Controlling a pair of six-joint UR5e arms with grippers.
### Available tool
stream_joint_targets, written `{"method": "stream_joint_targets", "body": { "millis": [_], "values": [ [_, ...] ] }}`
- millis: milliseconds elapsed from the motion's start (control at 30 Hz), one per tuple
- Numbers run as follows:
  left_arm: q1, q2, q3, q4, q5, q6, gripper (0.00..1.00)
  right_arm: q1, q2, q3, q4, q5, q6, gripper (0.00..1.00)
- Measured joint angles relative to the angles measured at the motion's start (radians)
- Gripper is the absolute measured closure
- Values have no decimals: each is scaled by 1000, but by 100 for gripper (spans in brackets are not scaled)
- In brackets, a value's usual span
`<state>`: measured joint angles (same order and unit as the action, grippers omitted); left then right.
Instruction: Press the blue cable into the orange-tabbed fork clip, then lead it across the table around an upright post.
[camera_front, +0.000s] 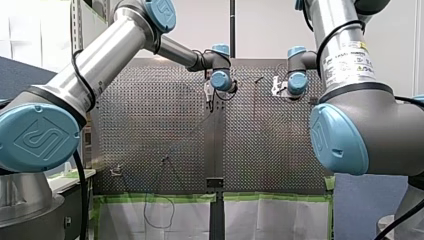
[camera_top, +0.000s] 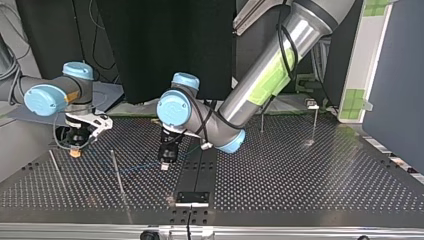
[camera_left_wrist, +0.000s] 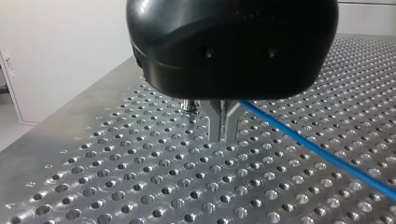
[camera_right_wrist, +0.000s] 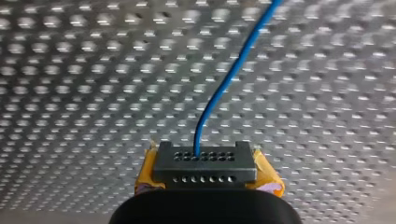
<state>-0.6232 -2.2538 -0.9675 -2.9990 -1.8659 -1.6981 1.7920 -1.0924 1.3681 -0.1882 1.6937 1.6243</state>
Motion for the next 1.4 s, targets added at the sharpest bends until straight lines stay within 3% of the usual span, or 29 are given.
{"method": "stream_joint_targets", "body": {
  "millis": [33,100,133,167,200,233,267,567,833,1100,1400],
  "values": [
    [0,0,0,0,3,1,68,0,3,6,-5,0,0,100],
    [0,0,0,-1,7,4,33,0,9,18,-19,0,0,100],
    [0,0,0,-1,8,5,33,0,11,22,-24,0,1,100],
    [0,0,0,-2,7,6,17,0,12,27,-30,0,1,100],
    [-1,0,0,-4,5,8,8,0,15,35,-39,0,2,100],
    [-1,0,0,-5,0,9,8,0,17,41,-47,0,3,100],
    [-1,0,0,-6,-4,8,0,1,20,46,-54,0,3,100],
    [-3,0,-1,-18,11,-27,0,2,63,104,-121,1,4,100],
    [1,0,-1,-66,27,-58,0,1,134,129,-179,3,0,100],
    [9,-10,-2,-105,-25,-67,0,-8,205,138,-199,5,-9,100],
    [12,-37,-2,-119,-74,-63,0,-25,225,183,-268,5,-6,100]
  ]
}}
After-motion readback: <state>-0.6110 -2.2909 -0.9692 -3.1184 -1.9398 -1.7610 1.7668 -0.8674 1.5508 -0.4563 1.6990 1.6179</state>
